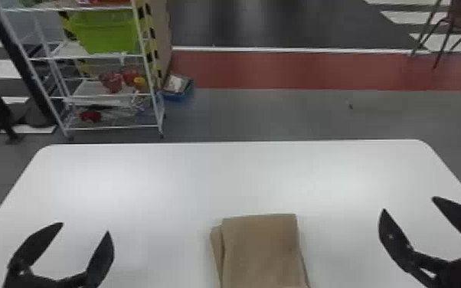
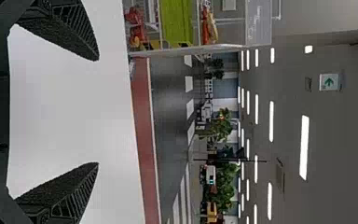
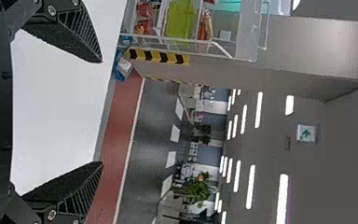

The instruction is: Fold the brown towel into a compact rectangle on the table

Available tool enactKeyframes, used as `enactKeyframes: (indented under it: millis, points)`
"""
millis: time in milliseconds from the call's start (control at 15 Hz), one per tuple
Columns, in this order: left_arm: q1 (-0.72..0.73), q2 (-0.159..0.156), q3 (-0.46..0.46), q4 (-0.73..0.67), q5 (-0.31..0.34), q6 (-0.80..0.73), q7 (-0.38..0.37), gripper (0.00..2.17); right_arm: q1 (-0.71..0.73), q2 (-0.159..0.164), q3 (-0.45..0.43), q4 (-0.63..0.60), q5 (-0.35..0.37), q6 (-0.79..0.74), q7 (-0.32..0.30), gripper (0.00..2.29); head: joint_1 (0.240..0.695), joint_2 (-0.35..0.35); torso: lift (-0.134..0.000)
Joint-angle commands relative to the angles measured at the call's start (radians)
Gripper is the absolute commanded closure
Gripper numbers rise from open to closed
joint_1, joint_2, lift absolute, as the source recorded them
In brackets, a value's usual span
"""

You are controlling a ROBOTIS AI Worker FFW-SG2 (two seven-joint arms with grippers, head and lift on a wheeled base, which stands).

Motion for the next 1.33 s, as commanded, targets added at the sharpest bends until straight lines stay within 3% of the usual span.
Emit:
enactKeyframes:
  millis: [0, 267, 1267]
  points:
    - [0.006, -0.004, 0.001, -0.011, 0.0, 0.026, -0.002, 0.08, 0.006, 0.016, 0.064, -0.019, 0.001, 0.087, -0.014, 0.12, 0.695, 0.013, -0.122]
    - [0.011, -0.004, 0.009, -0.02, 0.006, 0.029, -0.002, 0.08, 0.01, 0.016, 0.093, -0.019, -0.001, 0.096, -0.026, 0.12, 0.695, 0.066, -0.122]
    - [-0.051, -0.004, 0.063, -0.002, 0.088, 0.105, -0.047, 0.07, 0.001, 0.016, 0.164, 0.016, 0.073, 0.09, -0.071, 0.12, 0.695, 0.136, -0.122]
